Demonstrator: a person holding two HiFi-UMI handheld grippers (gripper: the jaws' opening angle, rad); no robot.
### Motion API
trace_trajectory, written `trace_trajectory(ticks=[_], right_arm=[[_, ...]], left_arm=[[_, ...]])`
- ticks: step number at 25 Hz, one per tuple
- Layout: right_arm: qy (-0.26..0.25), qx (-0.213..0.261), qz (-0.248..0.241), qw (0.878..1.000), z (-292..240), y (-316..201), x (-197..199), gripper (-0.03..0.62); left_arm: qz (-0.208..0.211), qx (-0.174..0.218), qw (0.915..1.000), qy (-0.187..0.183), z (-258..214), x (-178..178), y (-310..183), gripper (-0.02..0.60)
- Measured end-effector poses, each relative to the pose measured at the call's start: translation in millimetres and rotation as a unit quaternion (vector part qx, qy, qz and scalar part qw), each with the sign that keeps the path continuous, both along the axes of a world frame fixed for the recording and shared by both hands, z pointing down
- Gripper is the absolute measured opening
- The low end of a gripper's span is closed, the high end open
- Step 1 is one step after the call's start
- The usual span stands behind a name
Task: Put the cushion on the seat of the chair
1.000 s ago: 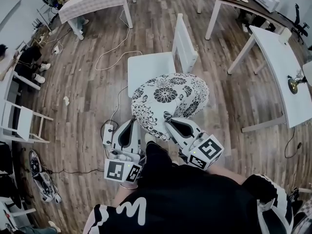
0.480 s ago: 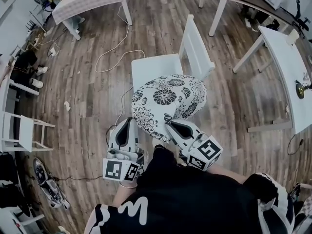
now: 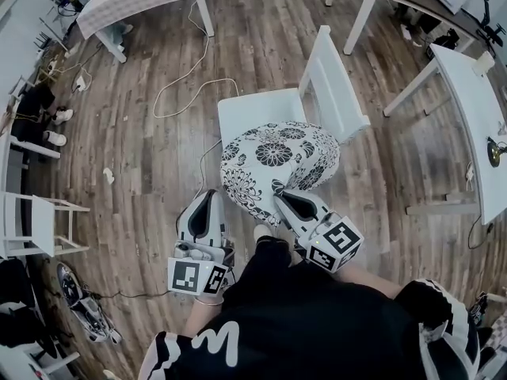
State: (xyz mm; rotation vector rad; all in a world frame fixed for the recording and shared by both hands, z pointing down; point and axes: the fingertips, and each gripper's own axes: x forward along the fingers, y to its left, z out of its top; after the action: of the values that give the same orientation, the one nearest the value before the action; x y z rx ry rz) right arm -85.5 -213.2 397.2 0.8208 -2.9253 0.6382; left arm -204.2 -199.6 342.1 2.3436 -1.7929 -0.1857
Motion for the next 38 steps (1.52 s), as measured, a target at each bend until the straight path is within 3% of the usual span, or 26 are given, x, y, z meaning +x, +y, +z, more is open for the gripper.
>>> trace_trajectory(ticks=[5, 14, 27, 38], right_arm=[[0.009, -0.009, 0.0, 1.0, 17.3, -9.9, -14.2, 0.034], [0.029, -0.037, -0.037, 0.998, 56.7, -22.8, -16.6, 0.034], [0.118, -0.048, -0.052, 0.991, 161.9, -70.4, -17.3, 0.034], [0.158, -0.062, -0.071, 0.983, 235.9, -80.6, -30.0, 0.034]], left_arm=[[0.005, -0.016, 0.9999, 0.0, 13.2, -6.9, -16.7, 0.005], [-0.047, -0.044, 0.9979, 0.004, 33.7, -1.5, -25.1, 0.005], [-0.081, -0.088, 0.9928, 0.014, 94.6, 0.2, -12.8, 0.005], [-0.092, -0.118, 0.9882, 0.031, 131.2, -2.6, -0.2, 0.005]])
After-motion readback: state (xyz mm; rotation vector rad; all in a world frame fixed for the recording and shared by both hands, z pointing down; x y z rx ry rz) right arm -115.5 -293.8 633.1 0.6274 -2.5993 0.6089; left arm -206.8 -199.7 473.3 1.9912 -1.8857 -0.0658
